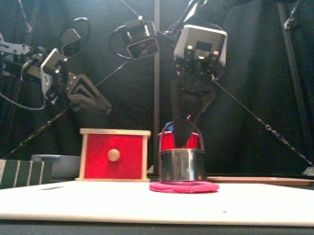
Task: Get the cutter from the drawer then cut the dough then place the extra dough in the bowl
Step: Cut the dough
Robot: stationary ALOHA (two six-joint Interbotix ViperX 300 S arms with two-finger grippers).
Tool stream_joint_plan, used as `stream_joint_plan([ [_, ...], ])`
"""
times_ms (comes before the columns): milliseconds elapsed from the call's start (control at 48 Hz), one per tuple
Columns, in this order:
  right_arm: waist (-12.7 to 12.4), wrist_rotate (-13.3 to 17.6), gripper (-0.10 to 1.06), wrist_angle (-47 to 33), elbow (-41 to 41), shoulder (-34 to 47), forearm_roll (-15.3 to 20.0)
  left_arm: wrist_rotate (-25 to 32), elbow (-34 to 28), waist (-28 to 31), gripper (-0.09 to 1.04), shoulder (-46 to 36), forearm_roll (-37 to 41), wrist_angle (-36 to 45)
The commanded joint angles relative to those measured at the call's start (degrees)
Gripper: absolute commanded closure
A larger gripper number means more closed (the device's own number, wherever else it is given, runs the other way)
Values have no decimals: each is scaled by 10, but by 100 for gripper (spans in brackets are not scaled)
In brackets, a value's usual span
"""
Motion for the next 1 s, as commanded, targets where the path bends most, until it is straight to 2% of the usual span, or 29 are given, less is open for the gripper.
stream_joint_plan([
  [21, -2, 2, 15, -2, -18, -21, -1, 0, -13, -1, 37, 0, 1, -2],
  [125, -1, 3, 7, 2, -25, -28, -1, 0, -14, -1, 37, -2, -2, -2],
  [229, 0, 4, 7, -2, -27, -48, -2, 1, -18, -3, 37, -8, -2, -2],
  [333, 5, 27, 7, -11, -17, -76, -13, 3, -27, -11, 37, -17, 4, -2],
  [458, 17, 86, 7, -44, 30, -117, -81, 3, -39, -24, 37, -18, 30, -2],
  [688, 30, 257, 7, -208, 162, -192, -221, 1, -56, -43, 37, -18, 71, -4],
  [792, 30, 316, 7, -260, 206, -209, -275, -15, -63, -55, 37, -17, 71, -2],
  [896, 28, 359, 7, -280, 233, -211, -309, -57, -66, -63, 35, -10, 92, -10],
  [1000, 25, 386, 7, -287, 254, -212, -336, -106, -63, -67, 35, 9, 135, -32],
])
